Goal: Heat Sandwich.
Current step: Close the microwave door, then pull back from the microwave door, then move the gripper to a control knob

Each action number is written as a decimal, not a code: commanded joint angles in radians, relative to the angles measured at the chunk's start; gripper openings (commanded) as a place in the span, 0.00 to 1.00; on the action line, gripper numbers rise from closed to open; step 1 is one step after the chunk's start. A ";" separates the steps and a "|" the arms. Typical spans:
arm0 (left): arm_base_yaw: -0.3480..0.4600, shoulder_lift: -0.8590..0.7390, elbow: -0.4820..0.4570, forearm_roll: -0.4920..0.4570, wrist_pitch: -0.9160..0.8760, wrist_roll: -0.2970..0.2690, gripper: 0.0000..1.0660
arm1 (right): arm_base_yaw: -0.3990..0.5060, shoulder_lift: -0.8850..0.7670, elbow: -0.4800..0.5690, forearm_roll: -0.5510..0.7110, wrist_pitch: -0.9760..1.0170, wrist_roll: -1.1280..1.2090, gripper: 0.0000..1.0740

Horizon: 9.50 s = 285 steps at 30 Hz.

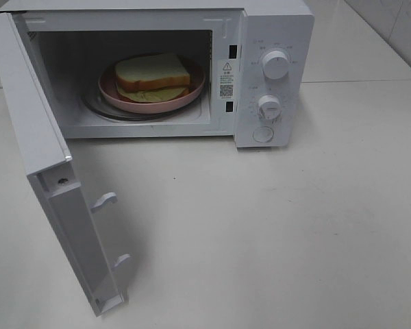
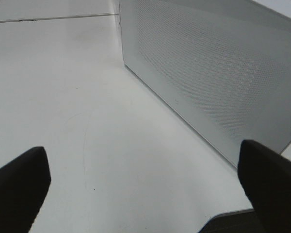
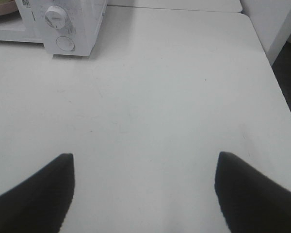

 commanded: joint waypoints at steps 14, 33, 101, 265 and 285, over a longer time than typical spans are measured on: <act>0.001 -0.020 0.003 -0.005 -0.015 -0.002 0.95 | -0.006 -0.027 0.003 -0.002 -0.009 0.013 0.71; 0.001 -0.020 0.003 -0.007 -0.015 -0.002 0.95 | -0.006 -0.027 0.003 -0.002 -0.009 0.013 0.71; 0.001 0.999 0.218 0.053 -1.501 -0.008 0.00 | -0.006 -0.027 0.003 -0.002 -0.009 0.013 0.71; -0.091 1.235 -0.423 -0.012 0.041 -0.006 0.95 | -0.006 -0.027 0.003 -0.002 -0.009 0.013 0.71; 0.108 0.704 -0.382 0.071 0.166 -0.058 0.95 | -0.006 -0.027 0.003 -0.002 -0.009 0.013 0.71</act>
